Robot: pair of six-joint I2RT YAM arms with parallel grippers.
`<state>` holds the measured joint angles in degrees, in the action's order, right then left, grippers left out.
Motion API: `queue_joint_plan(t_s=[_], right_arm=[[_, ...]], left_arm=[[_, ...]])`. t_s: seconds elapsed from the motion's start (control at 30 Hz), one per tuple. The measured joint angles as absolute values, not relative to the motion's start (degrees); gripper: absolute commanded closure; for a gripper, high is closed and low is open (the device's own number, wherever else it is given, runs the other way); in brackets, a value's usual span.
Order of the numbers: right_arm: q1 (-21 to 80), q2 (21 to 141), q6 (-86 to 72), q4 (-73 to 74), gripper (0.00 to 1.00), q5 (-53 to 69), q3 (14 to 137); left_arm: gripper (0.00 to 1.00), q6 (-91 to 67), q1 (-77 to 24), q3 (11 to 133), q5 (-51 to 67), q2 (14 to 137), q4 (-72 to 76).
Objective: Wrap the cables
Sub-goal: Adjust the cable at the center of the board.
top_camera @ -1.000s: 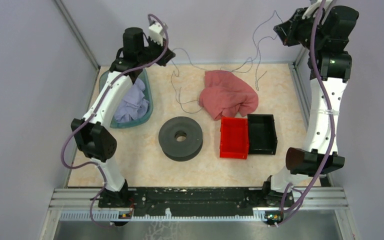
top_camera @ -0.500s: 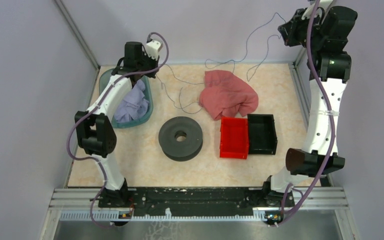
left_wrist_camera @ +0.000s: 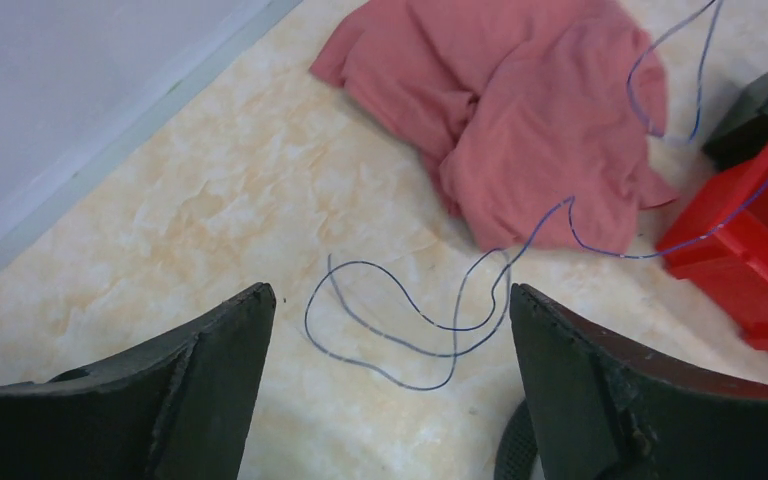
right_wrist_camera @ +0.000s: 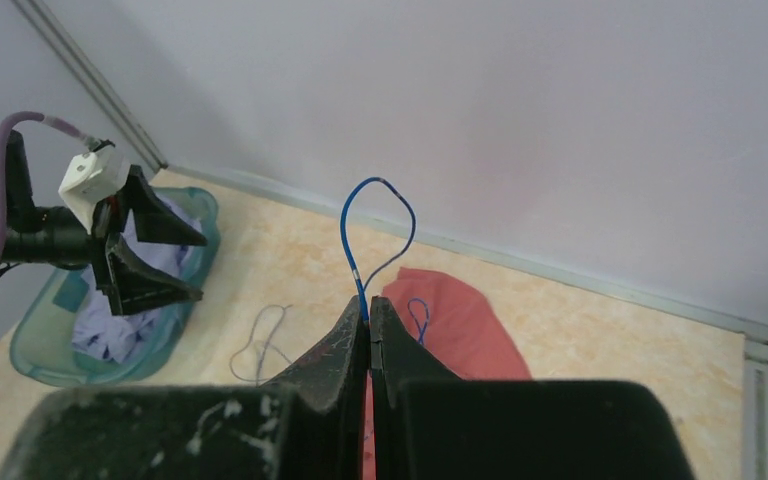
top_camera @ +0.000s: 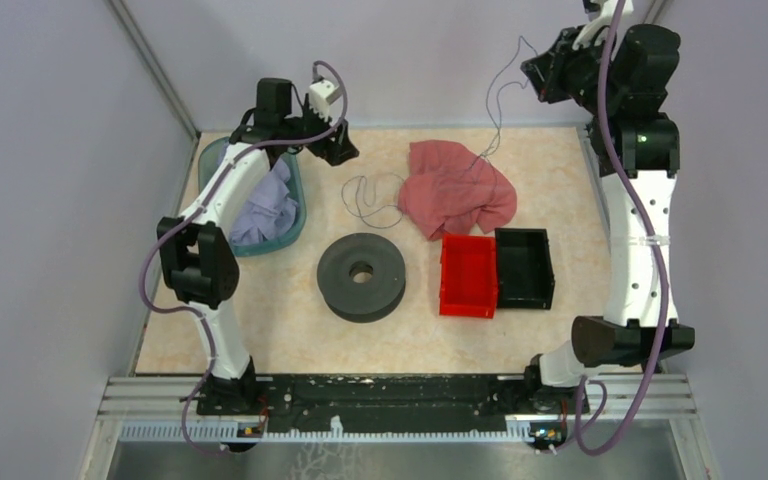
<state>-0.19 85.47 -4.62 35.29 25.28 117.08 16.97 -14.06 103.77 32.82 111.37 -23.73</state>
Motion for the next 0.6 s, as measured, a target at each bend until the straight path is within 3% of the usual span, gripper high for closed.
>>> queue_joint_plan(t_s=[0.37,0.6], right_arm=[[2.9,85.4,-12.3,32.4,1.00,26.0,114.7],[2.9,85.5,-15.8,30.9,1.00,31.4,115.7]], left_arm=[[0.06,11.8,-18.2,102.3,44.2,106.1,-17.8],[0.16,6.5,-22.4,96.3,49.3,104.9,-11.4]])
